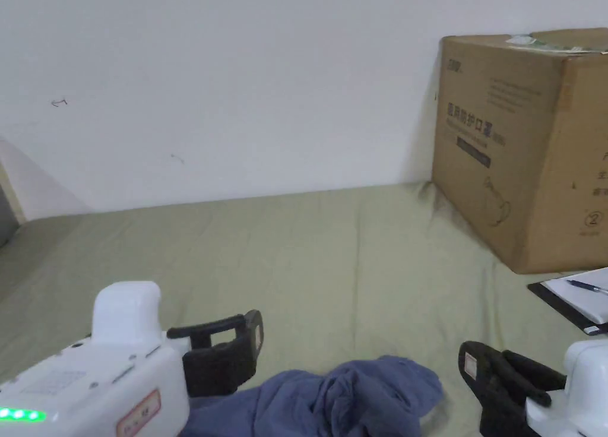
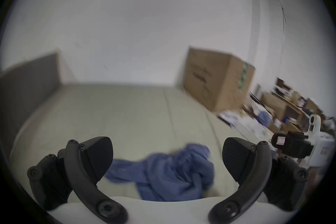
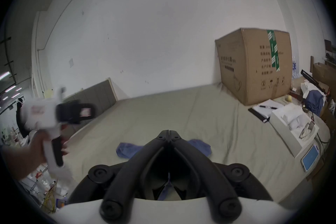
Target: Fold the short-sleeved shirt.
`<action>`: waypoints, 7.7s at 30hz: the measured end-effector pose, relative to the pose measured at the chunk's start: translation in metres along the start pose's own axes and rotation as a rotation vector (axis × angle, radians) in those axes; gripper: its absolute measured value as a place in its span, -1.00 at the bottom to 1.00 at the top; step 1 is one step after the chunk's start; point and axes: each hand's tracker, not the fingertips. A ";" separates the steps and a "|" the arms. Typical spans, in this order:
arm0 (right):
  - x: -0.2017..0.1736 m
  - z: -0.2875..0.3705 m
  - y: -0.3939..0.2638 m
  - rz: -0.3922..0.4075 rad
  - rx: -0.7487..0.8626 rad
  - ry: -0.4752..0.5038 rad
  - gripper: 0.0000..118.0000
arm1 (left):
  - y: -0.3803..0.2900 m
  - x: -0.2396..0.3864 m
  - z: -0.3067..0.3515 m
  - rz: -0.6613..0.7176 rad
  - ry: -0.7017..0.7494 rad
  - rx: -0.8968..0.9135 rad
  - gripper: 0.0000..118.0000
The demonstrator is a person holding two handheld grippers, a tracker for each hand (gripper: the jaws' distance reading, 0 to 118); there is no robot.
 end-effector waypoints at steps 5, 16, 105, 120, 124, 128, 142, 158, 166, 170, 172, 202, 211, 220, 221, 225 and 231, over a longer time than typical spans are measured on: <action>-0.016 0.019 -0.029 0.072 0.200 -0.093 -1.00 | -0.063 0.001 0.066 -0.076 0.102 0.132 0.83; -0.030 0.032 -0.058 0.098 0.217 -0.172 -1.00 | -0.128 0.010 0.085 -0.017 0.251 0.057 -1.00; 0.059 -0.121 0.316 0.269 -0.128 -0.150 -0.88 | 0.274 -0.109 -0.055 0.090 0.059 -0.111 -0.95; 0.031 -0.219 0.401 0.392 0.123 -0.338 -0.88 | 0.340 -0.104 -0.156 0.054 0.177 0.091 -0.95; 0.035 -0.233 0.397 0.382 0.207 -0.344 -0.88 | 0.333 -0.105 -0.173 0.002 0.190 0.169 -0.95; 0.054 -0.247 0.344 0.389 0.162 -0.317 -0.88 | 0.284 -0.111 -0.190 -0.057 0.186 0.119 -0.95; 0.107 -0.103 -0.006 0.207 -0.394 -0.109 -0.88 | -0.050 -0.103 -0.074 0.066 -0.091 -0.435 -0.95; 0.128 -0.046 -0.078 -0.044 -0.666 -0.210 -0.87 | -0.126 -0.130 -0.018 0.232 0.104 -0.684 -0.94; 0.135 -0.072 -0.088 -0.217 -0.602 -0.187 0.84 | -0.128 -0.128 -0.020 0.331 0.173 -0.586 0.94; 0.111 -0.043 -0.055 -0.104 -0.521 -0.184 0.92 | -0.090 -0.113 0.001 0.307 0.189 -0.471 0.94; 0.093 -0.030 -0.034 -0.060 -0.439 -0.173 0.92 | -0.065 -0.099 0.014 0.285 0.170 -0.375 0.94; 0.192 -0.333 0.022 -0.258 -0.864 -0.158 0.89 | -0.093 -0.078 -0.016 0.134 0.151 -0.124 -1.00; 0.231 -0.422 -0.036 -0.060 -0.988 -0.326 0.84 | -0.123 -0.101 -0.056 0.182 0.189 -0.187 -1.00; 0.223 -0.430 -0.045 0.025 -1.048 -0.241 -0.39 | -0.144 -0.109 -0.066 0.182 0.213 -0.270 -1.00; 0.226 -0.428 -0.042 0.019 -1.020 -0.279 -1.00 | -0.142 -0.111 -0.066 0.187 0.209 -0.271 -1.00; 0.239 -0.407 -0.024 -0.105 -0.958 -0.225 -1.00 | -0.112 -0.137 -0.095 0.275 0.150 -0.313 -1.00; 0.237 -0.376 -0.006 -0.160 -0.894 -0.154 -1.00 | -0.076 -0.203 -0.209 0.357 0.110 -0.663 -1.00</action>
